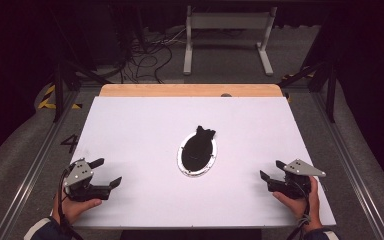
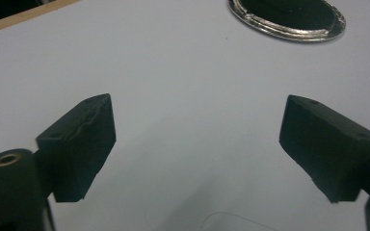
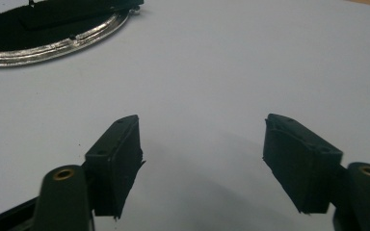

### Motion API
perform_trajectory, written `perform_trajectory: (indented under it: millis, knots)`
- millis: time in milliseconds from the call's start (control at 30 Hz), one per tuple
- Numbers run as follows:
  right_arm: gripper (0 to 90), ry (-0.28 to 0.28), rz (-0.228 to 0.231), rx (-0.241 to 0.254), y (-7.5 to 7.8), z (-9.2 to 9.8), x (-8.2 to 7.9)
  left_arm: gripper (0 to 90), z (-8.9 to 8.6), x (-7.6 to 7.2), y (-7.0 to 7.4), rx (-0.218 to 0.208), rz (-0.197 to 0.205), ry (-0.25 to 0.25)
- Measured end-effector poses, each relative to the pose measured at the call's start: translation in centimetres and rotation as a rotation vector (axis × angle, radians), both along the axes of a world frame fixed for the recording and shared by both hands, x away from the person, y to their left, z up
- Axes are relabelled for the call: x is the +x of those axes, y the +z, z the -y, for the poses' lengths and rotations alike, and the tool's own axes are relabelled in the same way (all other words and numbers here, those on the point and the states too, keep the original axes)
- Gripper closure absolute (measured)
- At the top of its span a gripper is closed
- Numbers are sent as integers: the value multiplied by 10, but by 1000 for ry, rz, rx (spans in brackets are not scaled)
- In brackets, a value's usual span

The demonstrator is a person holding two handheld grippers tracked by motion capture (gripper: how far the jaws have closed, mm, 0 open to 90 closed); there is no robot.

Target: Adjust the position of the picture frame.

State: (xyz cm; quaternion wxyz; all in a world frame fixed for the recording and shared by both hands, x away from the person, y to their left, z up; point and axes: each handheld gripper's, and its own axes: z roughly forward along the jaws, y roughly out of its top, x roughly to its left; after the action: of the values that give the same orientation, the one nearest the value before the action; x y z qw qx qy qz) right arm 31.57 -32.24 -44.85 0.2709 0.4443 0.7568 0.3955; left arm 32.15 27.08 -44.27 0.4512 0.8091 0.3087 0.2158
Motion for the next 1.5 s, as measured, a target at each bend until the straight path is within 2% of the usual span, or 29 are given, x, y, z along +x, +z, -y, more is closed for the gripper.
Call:
perform_trajectory:
  millis: [100,167,233,267,300,333,467,567,633,767,833,900,933,967,1033,1133,1200,1233,1367,1500]
  knots:
    - [444,13,-3,15,0,-1,3,250,7,1,-1,26,-14,-41]
    - [468,8,-13,20,1,-2,7,335,10,3,-5,55,-45,-73]
    - [531,3,-14,19,4,-4,13,470,14,3,-9,81,-70,-90]
    - [553,1,-12,17,6,-5,16,508,16,3,-11,93,-84,-104]
    - [553,1,-12,17,6,-5,16,577,16,3,-11,93,-84,-104]
    - [590,7,-6,28,9,-7,20,577,17,2,-11,99,-89,-113]
    - [793,62,-2,57,21,-22,42,792,32,-4,-8,93,-104,-139]
    - [877,107,-16,68,27,-36,59,887,51,-7,-4,95,-106,-196]
    - [900,125,-24,55,28,-44,67,897,60,-6,-4,100,-112,-221]
    - [900,159,-28,64,34,-64,86,899,77,1,-8,107,-140,-248]
    - [900,163,-21,53,37,-73,93,898,86,5,-10,107,-142,-259]
    - [900,162,-38,64,38,-80,100,898,95,10,-10,116,-138,-270]
    - [900,160,-38,61,38,-84,103,899,100,12,-10,107,-142,-277]
    - [900,160,-35,53,39,-88,106,898,104,14,-10,100,-150,-295]
    - [900,169,-39,38,39,-96,114,898,117,14,-11,115,-153,-325]
    - [900,183,-57,51,41,-107,129,898,139,12,-14,127,-161,-386]
    - [900,184,-61,56,42,-111,135,898,145,11,-14,127,-165,-396]
    - [900,186,-65,59,41,-114,138,898,155,11,-15,131,-164,-406]
    - [900,182,-101,35,31,-129,160,899,179,14,-13,131,-155,-418]
    - [900,179,-138,17,19,-138,176,899,194,17,-11,125,-161,-426]
